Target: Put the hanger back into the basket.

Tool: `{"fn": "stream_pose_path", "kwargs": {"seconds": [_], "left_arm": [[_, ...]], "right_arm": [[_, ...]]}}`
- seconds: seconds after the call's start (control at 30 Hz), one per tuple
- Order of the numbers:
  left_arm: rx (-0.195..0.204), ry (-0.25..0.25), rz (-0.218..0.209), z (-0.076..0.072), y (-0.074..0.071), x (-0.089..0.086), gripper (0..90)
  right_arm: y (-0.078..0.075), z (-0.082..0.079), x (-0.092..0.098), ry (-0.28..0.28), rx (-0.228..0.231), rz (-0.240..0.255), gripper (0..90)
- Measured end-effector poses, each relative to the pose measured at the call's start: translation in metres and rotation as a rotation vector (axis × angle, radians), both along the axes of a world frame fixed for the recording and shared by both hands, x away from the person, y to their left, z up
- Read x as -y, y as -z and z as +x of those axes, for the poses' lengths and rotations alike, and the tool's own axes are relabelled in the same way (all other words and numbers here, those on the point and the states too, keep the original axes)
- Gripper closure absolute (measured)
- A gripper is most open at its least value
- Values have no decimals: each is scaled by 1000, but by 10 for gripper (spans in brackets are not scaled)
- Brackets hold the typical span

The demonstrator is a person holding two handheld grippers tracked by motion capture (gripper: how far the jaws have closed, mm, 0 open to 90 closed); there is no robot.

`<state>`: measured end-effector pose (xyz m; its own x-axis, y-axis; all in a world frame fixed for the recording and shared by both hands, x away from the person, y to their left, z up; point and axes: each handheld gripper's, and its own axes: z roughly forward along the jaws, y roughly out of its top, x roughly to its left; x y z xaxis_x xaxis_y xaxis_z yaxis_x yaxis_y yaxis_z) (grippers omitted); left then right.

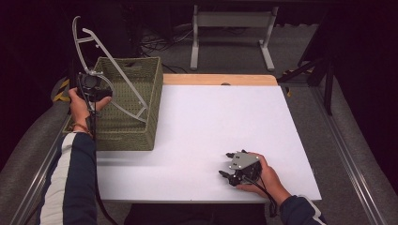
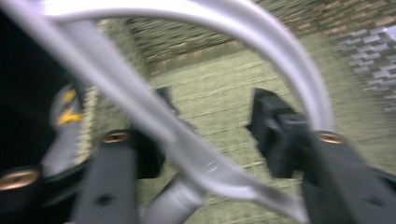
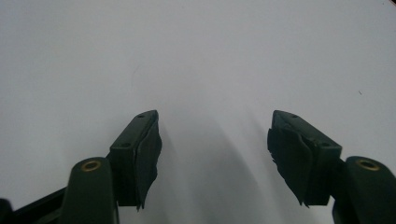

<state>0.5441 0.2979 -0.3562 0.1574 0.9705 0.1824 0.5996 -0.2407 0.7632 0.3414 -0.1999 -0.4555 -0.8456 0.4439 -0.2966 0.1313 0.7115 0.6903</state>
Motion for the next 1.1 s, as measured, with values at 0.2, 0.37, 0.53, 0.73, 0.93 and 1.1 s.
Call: {"fn": "stream_pose_path", "kwargs": {"seconds": [0.2, 0.37, 0.53, 0.73, 0.93, 1.1], "left_arm": [[4, 10, -12, -3, -2, -8, 393], [-1, 44, -33, -5, -2, -8, 479], [31, 92, -51, -12, -5, -4, 507], [117, 182, -81, -32, -13, 3, 462], [232, 274, -131, -56, -31, 9, 397], [293, 337, -141, -75, -40, 22, 326]], "right_arm": [[0, -1, -1, -1, 1, -4, 350], [0, -1, 0, -2, 1, -3, 347], [-1, -1, 0, -3, 4, -3, 344], [-4, -2, 1, 5, 26, 26, 344], [-12, -2, 6, 24, 48, 95, 345], [-17, -2, 11, 54, 64, 142, 337]]}}
